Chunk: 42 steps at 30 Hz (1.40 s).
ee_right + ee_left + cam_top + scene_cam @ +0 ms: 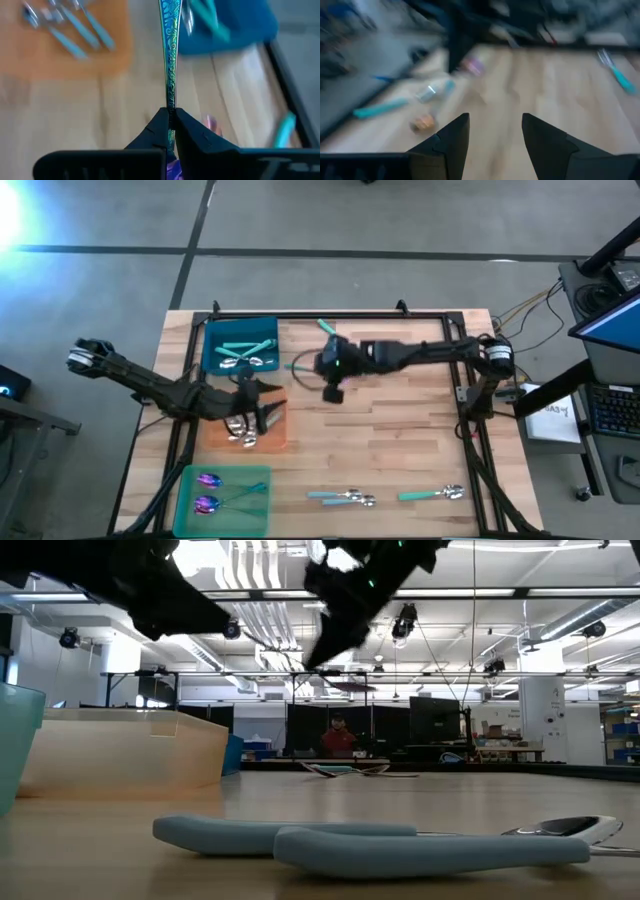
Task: Sort silverware by color (type)
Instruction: Put the violet spoon into the green bin
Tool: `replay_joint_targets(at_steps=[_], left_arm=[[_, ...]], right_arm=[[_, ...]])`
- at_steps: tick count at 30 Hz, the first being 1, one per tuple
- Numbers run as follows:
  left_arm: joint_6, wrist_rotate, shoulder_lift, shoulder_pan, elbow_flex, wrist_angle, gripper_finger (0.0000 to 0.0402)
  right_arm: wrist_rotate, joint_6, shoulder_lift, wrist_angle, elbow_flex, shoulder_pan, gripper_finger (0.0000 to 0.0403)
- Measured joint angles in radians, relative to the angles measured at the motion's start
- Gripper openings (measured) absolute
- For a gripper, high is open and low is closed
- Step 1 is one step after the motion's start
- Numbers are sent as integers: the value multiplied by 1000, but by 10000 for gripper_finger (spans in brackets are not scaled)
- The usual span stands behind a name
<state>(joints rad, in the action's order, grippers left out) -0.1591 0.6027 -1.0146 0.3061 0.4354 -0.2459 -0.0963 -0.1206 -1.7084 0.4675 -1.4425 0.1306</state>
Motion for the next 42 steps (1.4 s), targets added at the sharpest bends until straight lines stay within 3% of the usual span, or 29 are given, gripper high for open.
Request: replay_joint_targets(at_steps=[5, 10, 13, 18, 29, 33, 38, 42], left_arm=[[90, 157, 33, 0, -97, -278, 166], [103, 185, 26, 0, -137, -461, 166], [134, 141, 13, 0, -136, -529, 166], [164, -44, -6, 2, -116, -568, 166], [276, -18, -15, 1, -40, -577, 164], [264, -19, -21, 1, -25, -513, 126], [222, -18, -20, 1, -21, -491, 22], [195, -17, -15, 0, -21, -499, 15]], right_arm=[[-158, -67, -5, -234, 0, -143, 9], [-294, -140, -5, -373, 0, -232, 9], [-300, -160, -5, -413, 0, -248, 9], [-300, -160, -5, -432, 0, -248, 9], [-289, -170, -5, -440, 0, -257, 9], [-290, -172, -5, -443, 0, -257, 9], [-290, -184, -5, -443, -1, -257, 9], [-289, -184, -3, -446, -3, -258, 9]])
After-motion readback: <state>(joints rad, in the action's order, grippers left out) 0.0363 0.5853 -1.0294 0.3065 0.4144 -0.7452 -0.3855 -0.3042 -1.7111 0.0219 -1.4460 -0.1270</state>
